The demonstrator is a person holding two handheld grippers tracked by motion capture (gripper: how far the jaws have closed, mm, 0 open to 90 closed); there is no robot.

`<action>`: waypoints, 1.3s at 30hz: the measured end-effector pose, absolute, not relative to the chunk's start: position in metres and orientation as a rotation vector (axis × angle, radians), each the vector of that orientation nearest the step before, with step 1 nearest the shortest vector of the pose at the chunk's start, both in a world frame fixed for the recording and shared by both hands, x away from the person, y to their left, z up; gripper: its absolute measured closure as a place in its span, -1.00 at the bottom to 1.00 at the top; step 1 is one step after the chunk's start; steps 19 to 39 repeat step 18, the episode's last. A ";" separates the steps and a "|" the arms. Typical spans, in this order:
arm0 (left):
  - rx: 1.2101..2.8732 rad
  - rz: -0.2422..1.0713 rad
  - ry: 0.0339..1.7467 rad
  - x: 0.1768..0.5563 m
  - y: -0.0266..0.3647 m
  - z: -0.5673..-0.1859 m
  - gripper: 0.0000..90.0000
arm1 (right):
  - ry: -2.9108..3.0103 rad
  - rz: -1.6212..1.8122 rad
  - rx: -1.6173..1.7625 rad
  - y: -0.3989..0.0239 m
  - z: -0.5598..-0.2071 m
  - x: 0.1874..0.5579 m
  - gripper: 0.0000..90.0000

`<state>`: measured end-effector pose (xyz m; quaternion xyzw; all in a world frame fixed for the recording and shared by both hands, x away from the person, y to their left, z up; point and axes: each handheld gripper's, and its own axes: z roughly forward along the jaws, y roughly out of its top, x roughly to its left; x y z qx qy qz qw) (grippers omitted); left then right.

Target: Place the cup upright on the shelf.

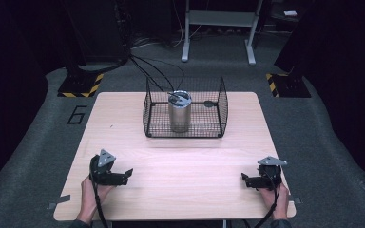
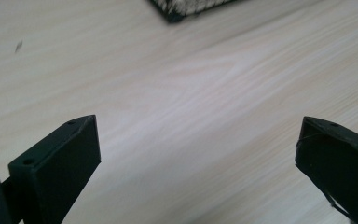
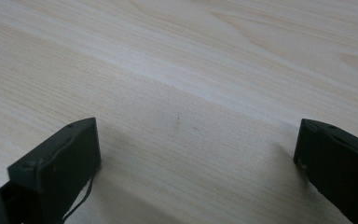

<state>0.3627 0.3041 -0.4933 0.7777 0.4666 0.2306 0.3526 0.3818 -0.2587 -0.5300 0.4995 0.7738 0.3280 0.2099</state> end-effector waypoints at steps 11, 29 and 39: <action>2.002 0.637 1.330 0.357 0.325 -0.532 -1.00 | 2.152 0.912 1.389 -0.259 -0.530 0.382 -1.00; 2.005 0.580 1.340 0.360 0.328 -0.532 -1.00 | 2.150 0.908 1.393 -0.258 -0.530 0.382 -1.00; 2.005 0.580 1.340 0.360 0.328 -0.532 -1.00 | 2.150 0.908 1.393 -0.258 -0.530 0.382 -1.00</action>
